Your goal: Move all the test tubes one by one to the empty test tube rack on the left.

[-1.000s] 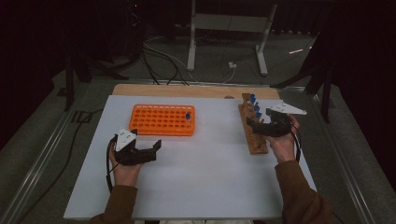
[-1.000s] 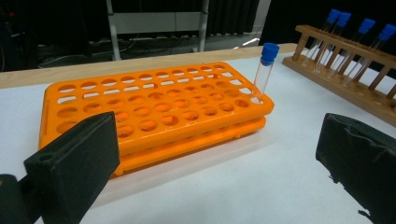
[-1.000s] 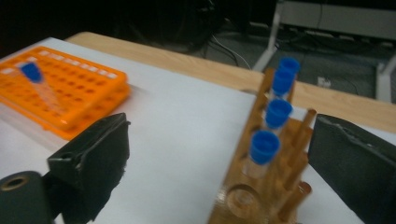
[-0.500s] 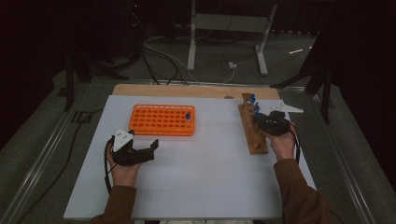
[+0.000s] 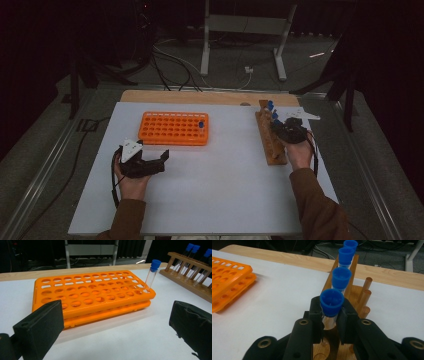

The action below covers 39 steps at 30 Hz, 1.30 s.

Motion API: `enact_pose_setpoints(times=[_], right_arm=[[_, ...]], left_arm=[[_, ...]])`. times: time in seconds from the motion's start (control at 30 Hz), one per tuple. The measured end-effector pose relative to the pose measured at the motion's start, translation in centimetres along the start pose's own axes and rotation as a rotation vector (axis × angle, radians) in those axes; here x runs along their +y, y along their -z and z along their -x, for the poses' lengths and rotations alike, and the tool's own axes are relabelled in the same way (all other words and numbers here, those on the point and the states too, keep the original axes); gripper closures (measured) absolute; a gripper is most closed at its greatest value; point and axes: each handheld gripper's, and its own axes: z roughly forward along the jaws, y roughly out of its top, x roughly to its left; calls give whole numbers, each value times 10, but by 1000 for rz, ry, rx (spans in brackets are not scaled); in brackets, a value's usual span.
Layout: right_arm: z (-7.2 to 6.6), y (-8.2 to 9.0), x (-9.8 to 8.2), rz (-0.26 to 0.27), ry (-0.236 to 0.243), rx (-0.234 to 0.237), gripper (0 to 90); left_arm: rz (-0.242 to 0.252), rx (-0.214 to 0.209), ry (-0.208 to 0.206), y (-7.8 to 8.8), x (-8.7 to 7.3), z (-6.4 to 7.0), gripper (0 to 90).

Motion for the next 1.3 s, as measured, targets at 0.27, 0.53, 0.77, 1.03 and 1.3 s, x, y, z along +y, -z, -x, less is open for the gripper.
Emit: enact_pose_setpoints(times=[0.27,0.53,0.77,1.03,1.3], right_arm=[[-3,10,4,23,25,-2,768],[-5,24,13,47,76,-15,768],[-5,39,24,73,96,-16,768],[-9,57,36,117,131,-20,768],[-13,62,36,137,105,29,767]], left_arm=[[-16,5,0,-2,-2,0,8],[-19,11,-11,-3,-2,3,8],[-29,9,-19,-3,-3,4,8],[-42,-5,-23,-8,0,9,8],[-49,-17,-60,-12,9,16,8]])
